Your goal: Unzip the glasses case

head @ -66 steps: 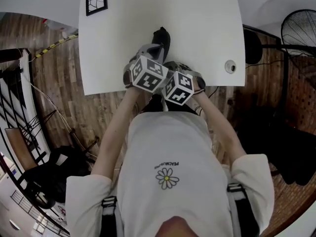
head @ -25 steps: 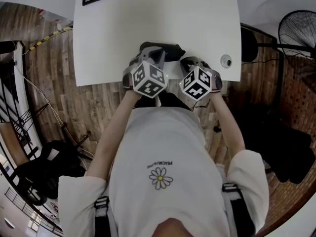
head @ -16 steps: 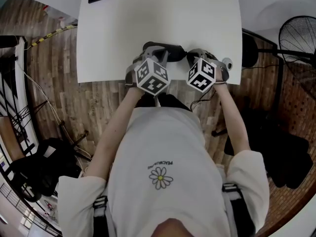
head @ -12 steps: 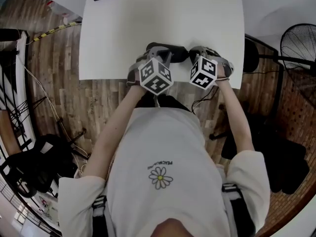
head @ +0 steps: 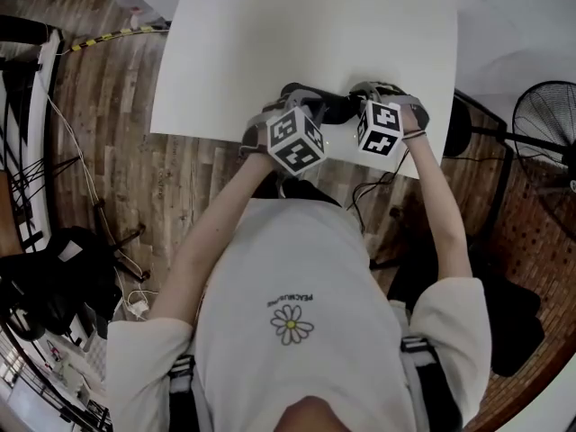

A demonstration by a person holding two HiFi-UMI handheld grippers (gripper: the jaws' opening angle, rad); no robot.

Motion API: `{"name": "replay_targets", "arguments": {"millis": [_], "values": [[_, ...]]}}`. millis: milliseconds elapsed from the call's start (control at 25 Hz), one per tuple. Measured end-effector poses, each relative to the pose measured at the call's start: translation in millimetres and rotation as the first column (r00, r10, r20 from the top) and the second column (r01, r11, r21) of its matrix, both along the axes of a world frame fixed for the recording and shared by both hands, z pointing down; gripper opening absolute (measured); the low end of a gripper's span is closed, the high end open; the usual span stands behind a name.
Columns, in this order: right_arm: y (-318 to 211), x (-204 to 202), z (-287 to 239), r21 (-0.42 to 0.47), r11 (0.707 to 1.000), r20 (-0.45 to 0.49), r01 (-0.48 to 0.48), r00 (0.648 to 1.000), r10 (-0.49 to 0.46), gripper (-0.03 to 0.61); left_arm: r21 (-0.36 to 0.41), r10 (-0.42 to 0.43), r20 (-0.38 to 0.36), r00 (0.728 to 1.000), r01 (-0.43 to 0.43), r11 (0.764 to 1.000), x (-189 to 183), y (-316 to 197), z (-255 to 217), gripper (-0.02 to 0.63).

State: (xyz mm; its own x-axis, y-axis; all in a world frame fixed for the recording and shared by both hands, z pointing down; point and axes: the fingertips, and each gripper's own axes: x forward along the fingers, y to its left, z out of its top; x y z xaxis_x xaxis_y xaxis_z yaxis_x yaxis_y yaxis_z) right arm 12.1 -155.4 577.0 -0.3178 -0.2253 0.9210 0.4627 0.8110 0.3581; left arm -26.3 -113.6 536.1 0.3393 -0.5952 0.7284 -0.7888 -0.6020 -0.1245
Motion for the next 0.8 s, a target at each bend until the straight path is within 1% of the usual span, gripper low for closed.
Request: {"name": "replay_targets", "arguments": {"millis": [80,160,200,240,280,320,360,400,480,520,560,680,720,800], "values": [[-1.3,-0.1,-0.3,0.009,0.999,0.021,-0.032,0.999,0.032,0.009,0.012,-0.01,-0.022,1.0,0.01,1.0,-1.0,-0.9,-0.6,0.014],[-1.9,1.1,-1.8,0.007,0.995,0.065,-0.098,0.993,0.097,0.009,0.062,-0.031,-0.077,0.997,0.036,0.997,-3.2,0.0,-4.3,0.014],[-1.7,2.1,-3.9,0.002,0.99,0.098,-0.138,0.986,0.137,0.009,0.109,-0.046,-0.1,0.994,0.057,0.992,-7.0,1.9,-8.5,0.014],[-1.5,3.8,-7.0,0.0,0.985,0.134,-0.175,0.976,0.174,0.013,0.169,-0.067,-0.107,0.992,0.085,0.982,-13.9,4.7,-14.8,0.014],[-1.3,6.6,-10.8,-0.001,0.978,0.168,-0.208,0.964,0.205,0.022,0.235,-0.097,-0.103,0.99,0.119,0.965,-23.2,8.2,-23.0,0.014],[-0.8,10.4,-15.1,-0.002,0.972,0.199,-0.237,0.952,0.232,0.073,0.29,-0.13,-0.103,0.986,0.155,0.944,-33.3,12.6,-31.4,0.014],[0.9,14.6,-19.4,-0.008,0.965,0.227,-0.263,0.939,0.258,0.145,0.326,-0.164,-0.115,0.98,0.193,0.926,-43.4,18.1,-38.2,0.014],[4.5,18.2,-23.3,-0.018,0.959,0.252,-0.284,0.927,0.279,0.199,0.341,-0.2,-0.136,0.97,0.235,0.91,-53.8,24.3,-42.2,0.014],[16.8,23.0,-28.9,-0.038,0.954,0.282,-0.297,0.913,0.295,0.229,0.341,-0.275,-0.166,0.947,0.317,0.885,-74.4,35.7,-41.1,0.014],[24.3,24.5,-30.4,-0.041,0.956,0.286,-0.29,0.913,0.29,0.249,0.332,-0.306,-0.166,0.938,0.345,0.878,-82.2,40.0,-36.8,0.014],[31.6,25.7,-31.3,-0.037,0.959,0.286,-0.279,0.917,0.278,0.261,0.317,-0.326,-0.158,0.932,0.361,0.877,-87.1,43.3,-30.6,0.014],[44.6,26.7,-35.7,-0.006,0.965,0.291,-0.262,0.923,0.252,0.267,0.266,-0.33,-0.127,0.935,0.353,0.897,-85.6,49.2,-12.6,0.014],[45.1,26.8,-40.1,0.005,0.963,0.306,-0.271,0.917,0.257,0.267,0.255,-0.321,-0.12,0.94,0.341,0.905,-81.8,51.0,-8.9,0.014],[43.2,27.4,-55.7,0.011,0.949,0.359,-0.314,0.887,0.289,0.267,0.239,-0.296,-0.111,0.949,0.315,0.919,-72.6,55.7,-3.5,0.014]]}}
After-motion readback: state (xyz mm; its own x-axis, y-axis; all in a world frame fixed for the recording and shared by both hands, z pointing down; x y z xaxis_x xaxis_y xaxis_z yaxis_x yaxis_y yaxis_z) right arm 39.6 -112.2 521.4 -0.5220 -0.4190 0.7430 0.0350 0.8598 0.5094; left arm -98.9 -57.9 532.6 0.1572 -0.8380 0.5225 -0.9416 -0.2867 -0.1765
